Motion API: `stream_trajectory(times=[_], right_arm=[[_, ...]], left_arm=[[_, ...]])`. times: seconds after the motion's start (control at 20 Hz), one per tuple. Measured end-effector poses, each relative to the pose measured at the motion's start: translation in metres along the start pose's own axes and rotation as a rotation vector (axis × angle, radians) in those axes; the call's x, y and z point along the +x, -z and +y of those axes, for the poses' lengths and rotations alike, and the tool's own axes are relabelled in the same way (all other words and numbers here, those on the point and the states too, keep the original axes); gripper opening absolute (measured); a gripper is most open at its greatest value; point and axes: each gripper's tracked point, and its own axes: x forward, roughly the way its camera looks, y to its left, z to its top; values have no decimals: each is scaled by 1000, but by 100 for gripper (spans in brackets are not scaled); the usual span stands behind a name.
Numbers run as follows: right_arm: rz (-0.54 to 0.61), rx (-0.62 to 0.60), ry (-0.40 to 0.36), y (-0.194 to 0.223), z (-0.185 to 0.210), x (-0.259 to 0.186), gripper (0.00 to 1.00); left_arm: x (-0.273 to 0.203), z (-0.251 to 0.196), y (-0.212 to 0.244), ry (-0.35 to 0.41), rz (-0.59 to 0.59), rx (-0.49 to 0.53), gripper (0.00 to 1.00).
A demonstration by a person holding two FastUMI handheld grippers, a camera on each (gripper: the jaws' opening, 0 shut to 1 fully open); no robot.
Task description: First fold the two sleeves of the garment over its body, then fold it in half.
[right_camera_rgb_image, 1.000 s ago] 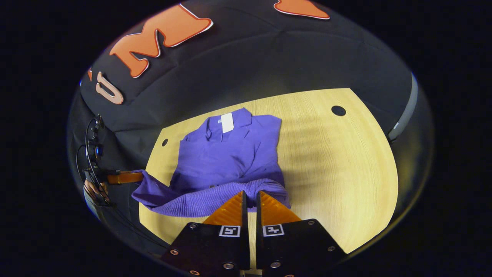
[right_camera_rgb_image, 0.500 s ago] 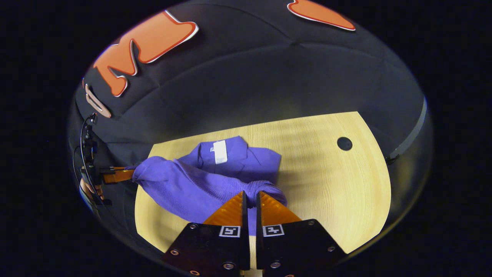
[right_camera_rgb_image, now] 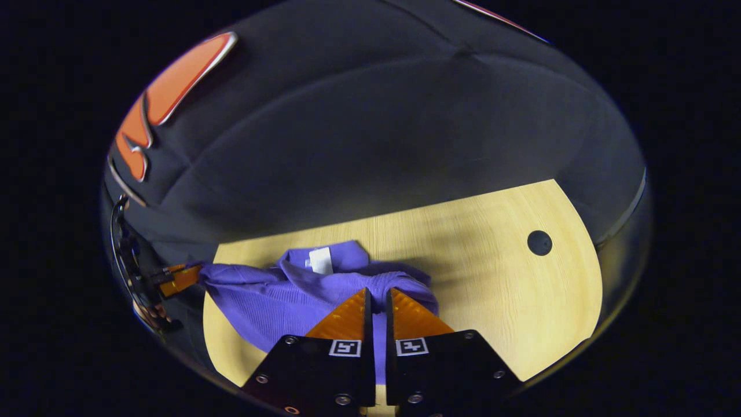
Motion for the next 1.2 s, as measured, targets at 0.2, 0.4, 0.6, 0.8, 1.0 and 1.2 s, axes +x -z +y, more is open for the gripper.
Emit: stream_trajectory(times=[0.2,0.4,0.6,0.8,1.0,1.2], right_arm=[[-73,31,5,-16,-1,-8,21],[-88,-13,19,-10,-3,-15,44],[-124,-75,43,1,-4,-44,63],[-229,-148,74,-13,3,-84,84],[-333,-184,69,-23,18,-133,94],[-428,-234,79,-23,31,-182,95]], left_arm=[[-6,15,-27,-84,-130,5,33],[-24,25,-23,-111,-167,-17,50],[-58,38,-30,-134,-244,-33,76],[-101,33,-38,-128,-322,-39,99],[-151,18,-42,-103,-398,-64,99],[-205,5,-46,-87,-471,-78,98]])
